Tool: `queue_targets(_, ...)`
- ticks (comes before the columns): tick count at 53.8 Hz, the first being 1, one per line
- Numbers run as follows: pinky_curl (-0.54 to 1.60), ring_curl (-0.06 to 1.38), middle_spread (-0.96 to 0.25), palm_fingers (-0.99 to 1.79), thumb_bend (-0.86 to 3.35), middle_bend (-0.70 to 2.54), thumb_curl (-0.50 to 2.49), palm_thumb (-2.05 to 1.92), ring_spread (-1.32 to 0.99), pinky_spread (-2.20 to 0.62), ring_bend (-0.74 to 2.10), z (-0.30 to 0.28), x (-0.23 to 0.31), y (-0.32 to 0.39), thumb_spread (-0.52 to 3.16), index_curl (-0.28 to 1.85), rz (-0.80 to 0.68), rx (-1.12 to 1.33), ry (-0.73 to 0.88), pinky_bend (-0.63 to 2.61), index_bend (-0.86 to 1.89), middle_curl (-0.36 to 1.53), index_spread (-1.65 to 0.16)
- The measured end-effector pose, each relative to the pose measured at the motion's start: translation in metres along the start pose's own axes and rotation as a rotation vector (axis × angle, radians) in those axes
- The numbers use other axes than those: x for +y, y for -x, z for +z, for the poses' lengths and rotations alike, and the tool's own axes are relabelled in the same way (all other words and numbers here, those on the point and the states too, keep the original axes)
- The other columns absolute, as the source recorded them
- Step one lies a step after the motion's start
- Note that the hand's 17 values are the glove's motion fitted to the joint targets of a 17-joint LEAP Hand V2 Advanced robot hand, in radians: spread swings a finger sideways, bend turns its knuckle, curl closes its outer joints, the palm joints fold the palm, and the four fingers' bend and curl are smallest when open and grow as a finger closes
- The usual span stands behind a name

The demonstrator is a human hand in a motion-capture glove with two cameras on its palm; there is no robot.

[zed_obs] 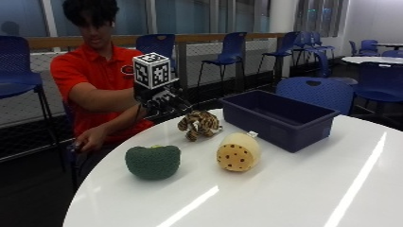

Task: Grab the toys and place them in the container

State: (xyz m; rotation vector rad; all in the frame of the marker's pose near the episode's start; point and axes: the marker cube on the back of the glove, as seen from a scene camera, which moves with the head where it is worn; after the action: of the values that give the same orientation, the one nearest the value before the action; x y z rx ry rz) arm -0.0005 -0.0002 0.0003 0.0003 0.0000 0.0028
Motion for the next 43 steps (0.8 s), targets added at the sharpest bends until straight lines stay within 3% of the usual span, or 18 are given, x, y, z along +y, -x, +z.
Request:
queue_targets(7,0.17,0.0,-0.08,-0.11,-0.02,0.17,0.04,-0.03,-0.02,0.02,0.1,0.002,-0.001,0.001,0.82,0.11,0.005,-0.004,0.0,0.57,0.2,0.08,-0.22)
queue_targets(16,0.22,0.01,-0.1,-0.13,-0.03,0.17,0.09,-0.04,-0.03,0.02,0.12,0.004,-0.003,-0.001,1.09,0.18,0.0,-0.013,0.004,0.6,0.2,0.14,-0.28)
queue_targets(43,0.28,0.05,-0.11,-0.16,-0.08,0.16,0.13,-0.11,-0.04,0.03,0.14,0.021,-0.032,0.038,1.13,0.28,-0.135,-0.075,-0.074,0.59,0.16,0.23,-0.3)
